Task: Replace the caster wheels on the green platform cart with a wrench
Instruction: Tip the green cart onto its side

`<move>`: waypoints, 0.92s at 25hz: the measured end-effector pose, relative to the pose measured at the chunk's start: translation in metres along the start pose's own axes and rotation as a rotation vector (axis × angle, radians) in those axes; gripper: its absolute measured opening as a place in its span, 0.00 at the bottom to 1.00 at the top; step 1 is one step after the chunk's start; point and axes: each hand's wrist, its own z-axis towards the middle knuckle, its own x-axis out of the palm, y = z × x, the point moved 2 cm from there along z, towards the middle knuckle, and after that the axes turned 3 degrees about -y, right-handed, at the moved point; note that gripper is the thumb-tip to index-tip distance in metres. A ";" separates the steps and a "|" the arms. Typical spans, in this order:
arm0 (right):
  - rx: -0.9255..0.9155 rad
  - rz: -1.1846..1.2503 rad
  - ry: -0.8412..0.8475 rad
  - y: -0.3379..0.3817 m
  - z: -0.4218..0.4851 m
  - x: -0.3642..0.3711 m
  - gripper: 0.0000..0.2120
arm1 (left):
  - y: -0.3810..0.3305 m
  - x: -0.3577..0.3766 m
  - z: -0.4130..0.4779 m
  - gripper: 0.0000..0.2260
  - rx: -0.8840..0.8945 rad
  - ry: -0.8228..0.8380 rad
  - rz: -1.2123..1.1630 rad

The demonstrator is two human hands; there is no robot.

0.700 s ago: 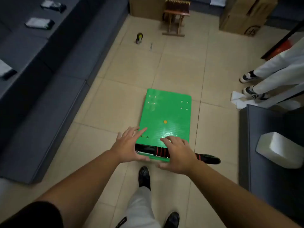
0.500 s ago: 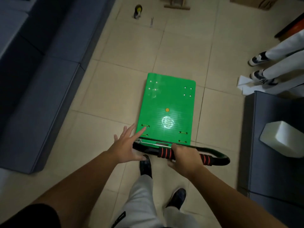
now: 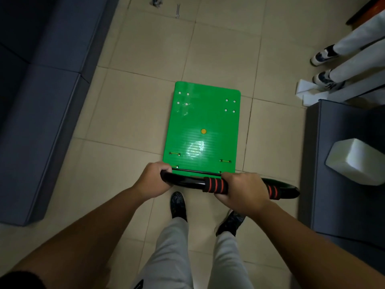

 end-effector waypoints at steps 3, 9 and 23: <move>0.018 0.111 -0.048 -0.021 -0.021 -0.008 0.14 | -0.034 0.005 0.001 0.08 0.058 0.003 0.096; 0.123 0.397 -0.118 -0.068 -0.077 -0.003 0.12 | -0.107 0.034 -0.020 0.12 0.138 0.038 0.336; 0.446 0.493 -0.017 -0.187 -0.114 0.057 0.13 | -0.157 0.166 0.005 0.10 0.321 0.065 0.462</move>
